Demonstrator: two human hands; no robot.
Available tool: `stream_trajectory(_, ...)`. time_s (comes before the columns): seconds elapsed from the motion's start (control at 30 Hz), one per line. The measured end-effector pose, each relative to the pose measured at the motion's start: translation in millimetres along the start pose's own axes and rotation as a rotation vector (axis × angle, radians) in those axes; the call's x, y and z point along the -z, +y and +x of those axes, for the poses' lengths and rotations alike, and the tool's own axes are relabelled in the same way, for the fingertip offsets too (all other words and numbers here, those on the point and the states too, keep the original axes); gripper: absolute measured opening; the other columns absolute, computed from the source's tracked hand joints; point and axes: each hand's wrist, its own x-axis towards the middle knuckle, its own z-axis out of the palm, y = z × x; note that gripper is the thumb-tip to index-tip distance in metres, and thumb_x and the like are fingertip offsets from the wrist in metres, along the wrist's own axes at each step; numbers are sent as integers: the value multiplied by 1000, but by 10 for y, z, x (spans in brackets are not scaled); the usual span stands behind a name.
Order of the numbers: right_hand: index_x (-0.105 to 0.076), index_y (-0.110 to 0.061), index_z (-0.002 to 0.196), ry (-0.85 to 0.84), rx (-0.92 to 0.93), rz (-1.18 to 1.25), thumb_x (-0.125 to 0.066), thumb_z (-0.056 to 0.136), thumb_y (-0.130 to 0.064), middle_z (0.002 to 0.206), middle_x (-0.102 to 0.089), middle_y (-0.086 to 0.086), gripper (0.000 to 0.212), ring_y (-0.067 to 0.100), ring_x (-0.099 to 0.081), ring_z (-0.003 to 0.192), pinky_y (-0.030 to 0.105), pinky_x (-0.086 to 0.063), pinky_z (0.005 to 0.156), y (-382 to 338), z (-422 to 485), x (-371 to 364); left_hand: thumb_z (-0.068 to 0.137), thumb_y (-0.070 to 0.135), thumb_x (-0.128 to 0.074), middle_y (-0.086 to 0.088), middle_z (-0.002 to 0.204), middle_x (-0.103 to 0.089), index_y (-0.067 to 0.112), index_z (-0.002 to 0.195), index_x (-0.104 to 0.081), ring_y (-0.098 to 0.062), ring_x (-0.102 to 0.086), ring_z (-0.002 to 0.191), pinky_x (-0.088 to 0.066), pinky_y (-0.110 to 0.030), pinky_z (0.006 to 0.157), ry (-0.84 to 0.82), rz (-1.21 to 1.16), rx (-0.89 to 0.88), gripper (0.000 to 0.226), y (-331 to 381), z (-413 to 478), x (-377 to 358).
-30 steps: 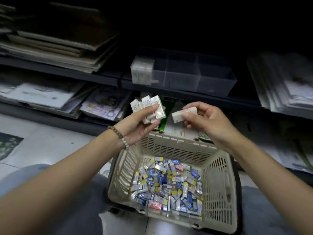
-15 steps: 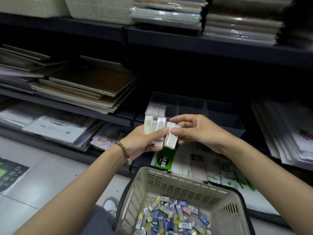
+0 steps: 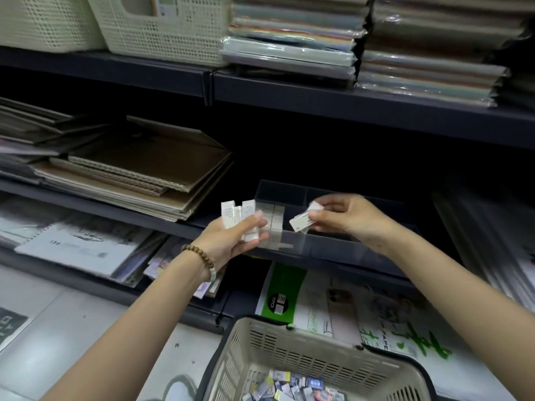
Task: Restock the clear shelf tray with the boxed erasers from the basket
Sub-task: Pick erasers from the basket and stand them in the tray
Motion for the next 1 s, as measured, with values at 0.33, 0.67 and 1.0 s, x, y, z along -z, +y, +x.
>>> stream_trajectory(0.33, -61, -11, 116, -69, 99, -771, -74, 79, -18, 114, -61, 6, 40, 15, -56, 99, 24, -46, 83, -1, 702, -126, 66, 34, -74, 0, 97, -74, 9, 105, -61, -17, -71, 90, -53, -13, 56, 5, -10, -26, 48, -57, 98, 60)
stream_trajectory(0.67, -62, -12, 114, -121, 116, -937, -77, 75, -20, 107, -61, 4, 43, 14, -55, 91, 24, -46, 75, -2, 792, -108, 66, 34, -74, 0, 95, -74, 10, 105, -61, -16, -71, 88, -53, -13, 57, 7, -13, 1, 47, -101, 108, 59)
stream_trajectory(1.0, -64, -13, 107, -13, 188, -848, -76, 77, -15, 93, -57, -3, 33, 11, -54, 86, 20, -43, 70, 150, 771, -284, 64, 33, -76, -2, 96, -74, 8, 108, -61, -18, -71, 89, -53, -14, 56, 12, -39, 20, 53, -126, 99, 45)
